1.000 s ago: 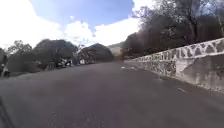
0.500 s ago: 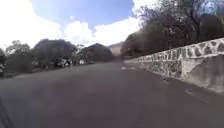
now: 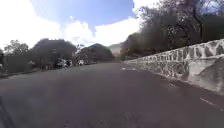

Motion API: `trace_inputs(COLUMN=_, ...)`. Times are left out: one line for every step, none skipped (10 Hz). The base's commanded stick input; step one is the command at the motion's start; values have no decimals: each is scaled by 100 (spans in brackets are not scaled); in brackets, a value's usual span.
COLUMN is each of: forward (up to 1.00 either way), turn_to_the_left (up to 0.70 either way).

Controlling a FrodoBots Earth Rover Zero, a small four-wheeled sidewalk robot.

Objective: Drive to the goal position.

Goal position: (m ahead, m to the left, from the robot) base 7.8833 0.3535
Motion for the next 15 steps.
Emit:
trace_inputs(forward=70, turn_to_the_left=0)
trace_inputs(forward=70, turn_to_the_left=0)
trace_inputs(forward=70, turn_to_the_left=0)
trace_inputs(forward=70, turn_to_the_left=0)
trace_inputs(forward=70, turn_to_the_left=0)
trace_inputs(forward=70, turn_to_the_left=0)
trace_inputs(forward=70, turn_to_the_left=0)
trace_inputs(forward=70, turn_to_the_left=0)
trace_inputs(forward=70, turn_to_the_left=0)
trace_inputs(forward=70, turn_to_the_left=0)
trace_inputs(forward=70, turn_to_the_left=0)
trace_inputs(forward=70, turn_to_the_left=0)
trace_inputs(forward=70, turn_to_the_left=0)
trace_inputs(forward=70, turn_to_the_left=0)
trace_inputs(forward=70, turn_to_the_left=0)
